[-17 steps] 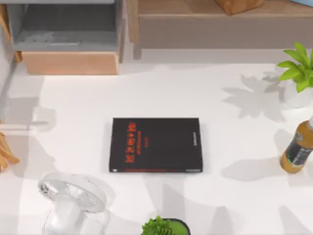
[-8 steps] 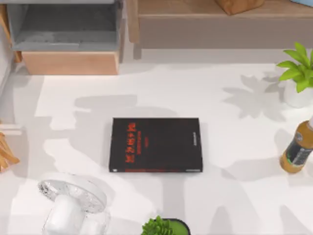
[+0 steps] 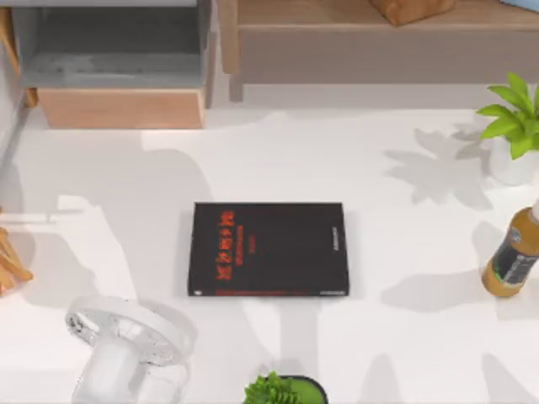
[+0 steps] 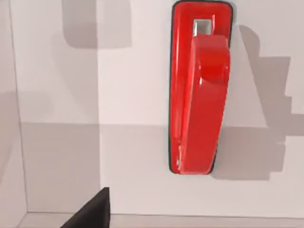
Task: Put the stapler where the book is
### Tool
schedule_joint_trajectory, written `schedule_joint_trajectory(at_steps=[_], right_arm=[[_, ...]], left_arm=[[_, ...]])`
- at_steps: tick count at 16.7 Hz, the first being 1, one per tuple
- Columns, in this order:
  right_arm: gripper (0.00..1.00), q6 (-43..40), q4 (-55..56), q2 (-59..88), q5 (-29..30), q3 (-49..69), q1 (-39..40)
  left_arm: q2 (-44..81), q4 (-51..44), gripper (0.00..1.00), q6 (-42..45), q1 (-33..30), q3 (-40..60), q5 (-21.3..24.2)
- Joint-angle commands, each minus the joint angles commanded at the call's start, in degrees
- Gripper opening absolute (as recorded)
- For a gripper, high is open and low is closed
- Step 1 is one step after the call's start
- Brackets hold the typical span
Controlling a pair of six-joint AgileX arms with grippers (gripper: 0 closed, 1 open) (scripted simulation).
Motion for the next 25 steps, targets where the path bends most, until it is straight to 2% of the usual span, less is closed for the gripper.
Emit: schedule_joint_trajectory(at_steps=[5,11,17,25], right_arm=[[1.0,0.0,0.0,0.0,0.0,0.0,0.0],[1.0,0.0,0.0,0.0,0.0,0.0,0.0],[1.0,0.0,0.0,0.0,0.0,0.0,0.0],[1.0,0.0,0.0,0.0,0.0,0.0,0.0]], left_arm=[[11.0,-4.33,1.0,1.31,0.1,13.15,0.08],[12.03,-4.67,1.0,1.41,0.01,14.59,0.15],[9.78,-2.26,1.0,1.69,0.23,9.87,0.12],[8.13,6.76,1.0,1.79,0.6,-1.05,0.16]])
